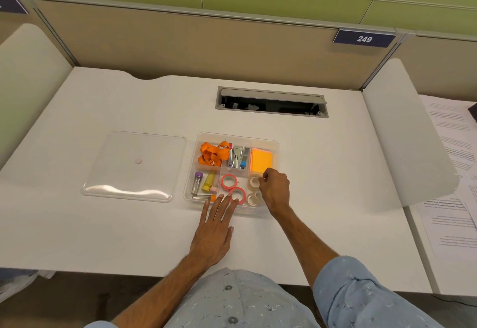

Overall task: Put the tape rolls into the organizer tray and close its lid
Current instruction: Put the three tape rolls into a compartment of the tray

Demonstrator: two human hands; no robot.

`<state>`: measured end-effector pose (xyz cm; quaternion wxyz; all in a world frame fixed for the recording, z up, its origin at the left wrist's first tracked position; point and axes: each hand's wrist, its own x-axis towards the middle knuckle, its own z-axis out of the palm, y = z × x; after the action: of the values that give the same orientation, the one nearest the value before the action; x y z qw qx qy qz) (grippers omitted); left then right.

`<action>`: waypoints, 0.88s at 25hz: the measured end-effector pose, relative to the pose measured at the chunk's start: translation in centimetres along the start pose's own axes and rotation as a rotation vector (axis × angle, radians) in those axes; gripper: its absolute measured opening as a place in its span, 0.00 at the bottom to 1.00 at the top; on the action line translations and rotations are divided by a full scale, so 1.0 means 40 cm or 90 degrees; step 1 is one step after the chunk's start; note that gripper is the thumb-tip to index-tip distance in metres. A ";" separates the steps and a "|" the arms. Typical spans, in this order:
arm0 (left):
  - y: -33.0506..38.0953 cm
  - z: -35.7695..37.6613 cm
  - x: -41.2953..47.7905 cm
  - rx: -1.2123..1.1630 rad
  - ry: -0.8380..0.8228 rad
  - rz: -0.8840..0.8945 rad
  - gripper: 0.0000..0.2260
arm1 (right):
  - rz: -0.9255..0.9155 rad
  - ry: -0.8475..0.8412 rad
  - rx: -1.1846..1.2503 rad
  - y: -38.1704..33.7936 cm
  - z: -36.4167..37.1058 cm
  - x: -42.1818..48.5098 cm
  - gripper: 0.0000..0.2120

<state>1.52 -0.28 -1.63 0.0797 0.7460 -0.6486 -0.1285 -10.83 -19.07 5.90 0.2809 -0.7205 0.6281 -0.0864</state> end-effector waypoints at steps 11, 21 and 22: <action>-0.009 0.003 0.003 0.020 -0.003 0.004 0.33 | -0.021 -0.060 -0.092 0.006 0.028 0.002 0.10; 0.000 0.000 0.001 0.032 -0.005 -0.002 0.34 | 0.020 -0.070 -0.022 0.002 0.028 0.009 0.14; 0.000 -0.001 0.002 0.029 -0.005 -0.001 0.34 | 0.025 -0.066 -0.012 0.003 0.028 0.007 0.14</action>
<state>1.53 -0.36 -1.60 0.0602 0.7478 -0.6509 -0.1163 -10.33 -19.02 4.86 0.3076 -0.7143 0.6275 -0.0377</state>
